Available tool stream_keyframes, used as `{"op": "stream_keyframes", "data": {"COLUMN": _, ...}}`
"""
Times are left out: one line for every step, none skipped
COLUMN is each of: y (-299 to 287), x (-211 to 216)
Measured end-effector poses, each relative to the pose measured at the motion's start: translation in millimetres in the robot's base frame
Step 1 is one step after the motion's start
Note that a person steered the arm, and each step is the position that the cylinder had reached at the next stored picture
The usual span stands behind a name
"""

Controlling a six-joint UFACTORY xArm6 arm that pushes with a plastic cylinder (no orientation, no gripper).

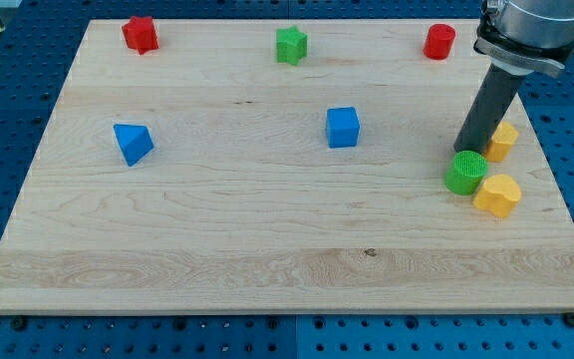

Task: Move the yellow heart towards the bottom left of the board

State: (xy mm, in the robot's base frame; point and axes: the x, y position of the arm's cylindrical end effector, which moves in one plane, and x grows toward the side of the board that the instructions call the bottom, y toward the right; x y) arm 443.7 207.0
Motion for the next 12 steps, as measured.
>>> {"op": "stream_keyframes", "data": {"y": -12, "x": -13}}
{"op": "stream_keyframes", "data": {"y": -40, "x": -49}}
{"op": "stream_keyframes", "data": {"y": -66, "x": -93}}
{"op": "stream_keyframes", "data": {"y": -95, "x": -104}}
{"op": "stream_keyframes", "data": {"y": -93, "x": -104}}
{"op": "stream_keyframes", "data": {"y": -36, "x": -115}}
{"op": "stream_keyframes", "data": {"y": 50, "x": -99}}
{"op": "stream_keyframes", "data": {"y": 113, "x": -47}}
{"op": "stream_keyframes", "data": {"y": 119, "x": 15}}
{"op": "stream_keyframes", "data": {"y": 90, "x": 44}}
{"op": "stream_keyframes", "data": {"y": 40, "x": 45}}
{"op": "stream_keyframes", "data": {"y": -20, "x": 55}}
